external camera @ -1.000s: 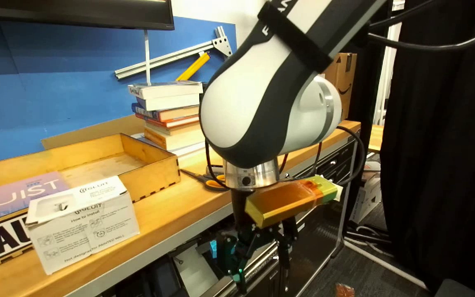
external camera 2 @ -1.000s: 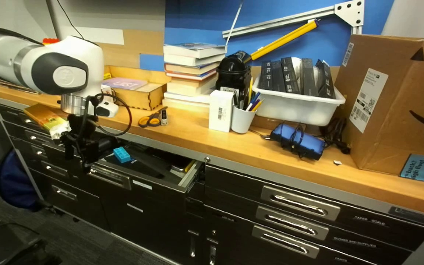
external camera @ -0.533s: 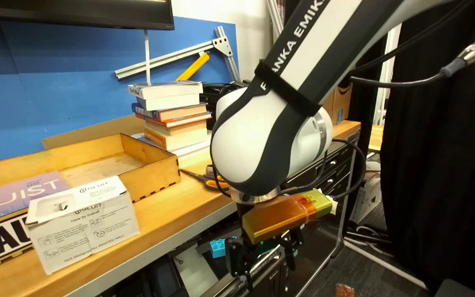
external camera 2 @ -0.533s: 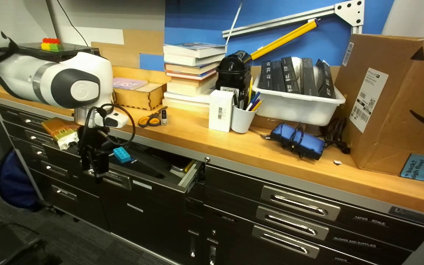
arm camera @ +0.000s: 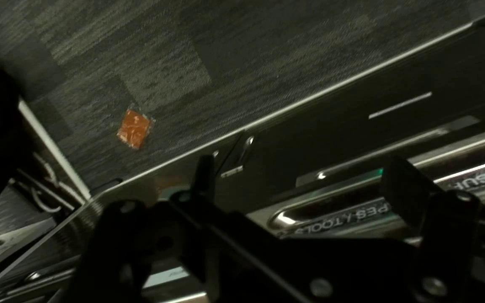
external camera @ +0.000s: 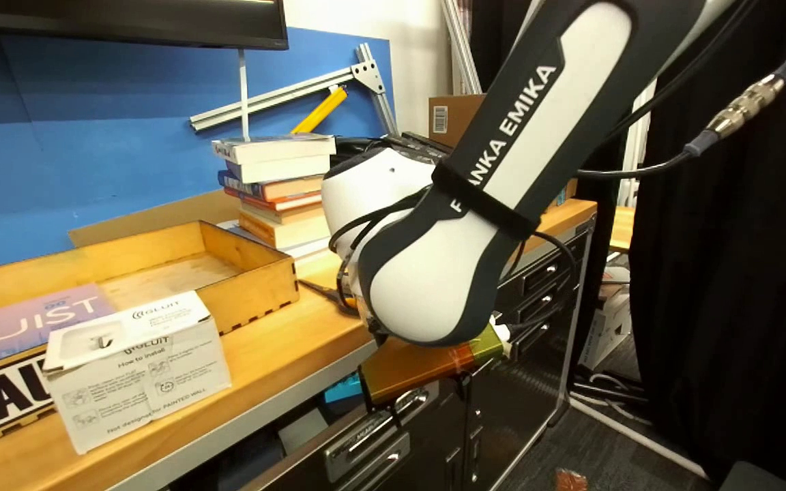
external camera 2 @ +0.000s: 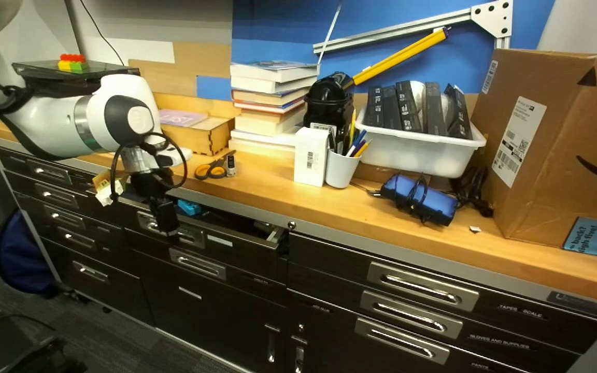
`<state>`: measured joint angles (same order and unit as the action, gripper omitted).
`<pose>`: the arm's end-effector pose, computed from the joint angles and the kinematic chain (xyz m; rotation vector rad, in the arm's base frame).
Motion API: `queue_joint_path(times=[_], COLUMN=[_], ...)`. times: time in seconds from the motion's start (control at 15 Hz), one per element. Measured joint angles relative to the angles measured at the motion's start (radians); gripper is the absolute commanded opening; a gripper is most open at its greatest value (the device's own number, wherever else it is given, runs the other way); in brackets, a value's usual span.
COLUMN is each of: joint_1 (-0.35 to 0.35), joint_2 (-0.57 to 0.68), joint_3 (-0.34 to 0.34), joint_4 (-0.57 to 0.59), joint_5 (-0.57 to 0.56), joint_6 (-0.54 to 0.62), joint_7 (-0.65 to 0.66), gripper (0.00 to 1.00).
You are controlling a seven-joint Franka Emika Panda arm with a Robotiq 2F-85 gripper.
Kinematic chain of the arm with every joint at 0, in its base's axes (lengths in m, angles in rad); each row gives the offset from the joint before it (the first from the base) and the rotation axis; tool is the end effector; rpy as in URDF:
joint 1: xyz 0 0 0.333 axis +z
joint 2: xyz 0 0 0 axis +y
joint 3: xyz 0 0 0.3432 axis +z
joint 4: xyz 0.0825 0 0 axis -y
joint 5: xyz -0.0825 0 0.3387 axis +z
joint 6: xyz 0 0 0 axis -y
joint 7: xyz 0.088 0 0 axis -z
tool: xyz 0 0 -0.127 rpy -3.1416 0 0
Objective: Put the blue object in the drawer and close the drawer.
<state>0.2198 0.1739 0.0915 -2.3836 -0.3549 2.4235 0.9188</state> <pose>0.4467 0.1376 0.2829 2.8664 -0.4687 0.0134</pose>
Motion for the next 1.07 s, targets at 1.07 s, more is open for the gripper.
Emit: queue_joint_path(times=[1.07], joint_1=[-0.078], joint_2=[-0.100], joint_3=[0.245], joint_4=[0.027], joint_5=[0.128], joint_6=[0.019], joint_7=[-0.043], gripper=[1.00])
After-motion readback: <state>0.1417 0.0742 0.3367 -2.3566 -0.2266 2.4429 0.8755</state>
